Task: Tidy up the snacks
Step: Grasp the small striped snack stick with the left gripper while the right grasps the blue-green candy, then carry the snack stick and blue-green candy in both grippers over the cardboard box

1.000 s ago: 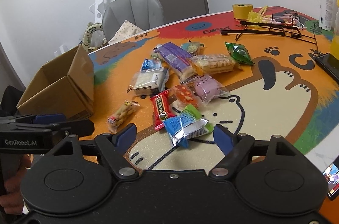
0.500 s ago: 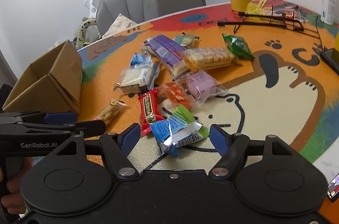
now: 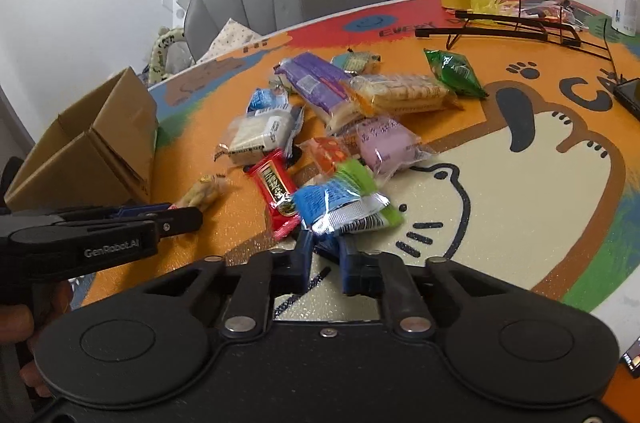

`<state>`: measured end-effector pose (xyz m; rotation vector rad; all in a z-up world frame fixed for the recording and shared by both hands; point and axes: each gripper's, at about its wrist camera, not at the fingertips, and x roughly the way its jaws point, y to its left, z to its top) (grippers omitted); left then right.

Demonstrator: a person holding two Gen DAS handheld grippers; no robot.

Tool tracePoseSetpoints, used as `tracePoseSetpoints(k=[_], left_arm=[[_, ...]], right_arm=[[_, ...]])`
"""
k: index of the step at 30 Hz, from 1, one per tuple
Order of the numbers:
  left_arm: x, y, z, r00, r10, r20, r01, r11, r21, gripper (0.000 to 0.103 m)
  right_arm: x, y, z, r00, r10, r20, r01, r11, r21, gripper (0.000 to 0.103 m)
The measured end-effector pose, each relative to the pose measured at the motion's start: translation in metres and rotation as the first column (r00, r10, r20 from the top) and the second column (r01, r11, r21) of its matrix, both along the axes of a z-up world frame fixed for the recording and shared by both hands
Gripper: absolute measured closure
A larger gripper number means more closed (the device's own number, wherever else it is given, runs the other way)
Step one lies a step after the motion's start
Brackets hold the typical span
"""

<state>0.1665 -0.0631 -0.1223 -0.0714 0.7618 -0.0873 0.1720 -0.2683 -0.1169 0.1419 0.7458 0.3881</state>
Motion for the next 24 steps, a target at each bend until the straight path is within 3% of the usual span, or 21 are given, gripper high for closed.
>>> tracePoseSetpoints(k=[2,3,10,17,18,19,22,23,24], left_arm=[[-0.004,0.001,0.006,0.999,0.022,0.032,-0.022,1.000,0.012,0.081],[-0.005,0.004,0.008,0.999,0.021,0.035,-0.021,1.000,0.002,0.085],[-0.012,0.010,0.021,0.998,0.018,0.056,-0.016,0.999,-0.039,0.086],[-0.016,0.012,0.020,0.999,0.018,0.051,-0.015,0.998,-0.058,0.087],[-0.016,0.012,0.019,0.998,0.019,0.051,-0.017,0.998,-0.055,0.087],[-0.016,0.012,0.019,0.999,0.019,0.049,-0.017,0.998,-0.052,0.087],[-0.014,0.013,0.015,0.999,0.023,0.029,-0.021,0.999,-0.050,0.087],[-0.015,0.013,0.015,1.000,0.019,0.023,-0.018,0.999,-0.048,0.085],[-0.015,0.013,0.015,1.000,0.011,0.018,-0.010,0.999,-0.044,0.082]], right_arm=[[-0.001,0.000,0.002,1.000,0.004,0.004,-0.004,1.000,0.008,0.103],[-0.002,-0.001,0.002,1.000,0.006,0.008,-0.006,1.000,0.017,0.103],[-0.009,-0.005,0.011,0.999,-0.007,0.036,0.005,0.999,0.053,0.103],[-0.014,-0.010,0.017,1.000,-0.012,0.027,0.012,0.999,0.035,0.103],[-0.013,-0.009,0.017,1.000,-0.010,0.015,0.009,1.000,0.027,0.100],[-0.012,-0.007,0.017,1.000,-0.010,0.022,0.010,1.000,0.016,0.090],[-0.009,0.000,0.018,0.997,-0.024,0.068,0.026,0.999,-0.032,0.035],[-0.008,0.001,0.019,0.996,-0.024,0.083,0.027,0.999,-0.035,0.026],[-0.006,0.002,0.019,0.996,-0.018,0.087,0.021,0.999,-0.035,0.024]])
